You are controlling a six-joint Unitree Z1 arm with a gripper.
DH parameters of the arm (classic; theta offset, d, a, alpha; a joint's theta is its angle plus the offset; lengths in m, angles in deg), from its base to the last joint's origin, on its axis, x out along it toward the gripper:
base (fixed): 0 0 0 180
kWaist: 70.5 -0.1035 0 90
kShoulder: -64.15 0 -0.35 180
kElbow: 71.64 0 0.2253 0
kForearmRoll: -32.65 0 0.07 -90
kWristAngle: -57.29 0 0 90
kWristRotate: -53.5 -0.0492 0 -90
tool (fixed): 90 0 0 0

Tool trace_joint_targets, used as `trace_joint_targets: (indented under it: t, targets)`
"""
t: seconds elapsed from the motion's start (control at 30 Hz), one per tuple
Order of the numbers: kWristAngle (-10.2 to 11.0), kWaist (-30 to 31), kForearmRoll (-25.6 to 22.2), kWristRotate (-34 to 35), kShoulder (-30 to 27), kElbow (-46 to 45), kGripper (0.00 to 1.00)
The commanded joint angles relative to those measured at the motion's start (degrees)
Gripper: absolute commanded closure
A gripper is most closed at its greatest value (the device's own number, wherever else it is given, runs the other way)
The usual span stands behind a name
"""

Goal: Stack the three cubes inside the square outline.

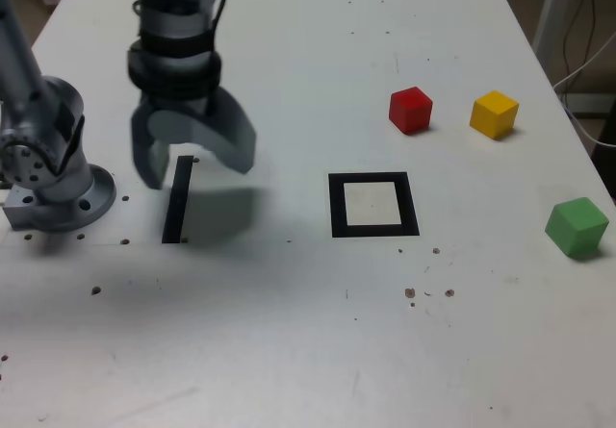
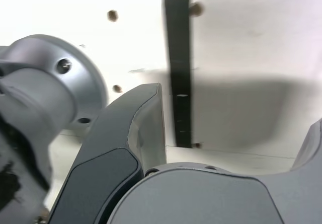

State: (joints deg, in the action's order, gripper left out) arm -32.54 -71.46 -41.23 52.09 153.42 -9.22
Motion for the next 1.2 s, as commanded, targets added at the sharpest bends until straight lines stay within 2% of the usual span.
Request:
trace_joint_targets:
  t: [0.0,0.4,0.7,1.17]
  targets:
    - [0.26,-0.95,0.03,-0.78,1.50,2.06,0.00]
    - [0.77,-7.62,-0.67,-5.76,9.74,13.48,0.00]
    - [0.92,-9.70,-0.94,-6.32,14.89,21.85,0.00]
    - [1.22,-12.86,-6.69,-5.08,24.17,37.85,0.01]
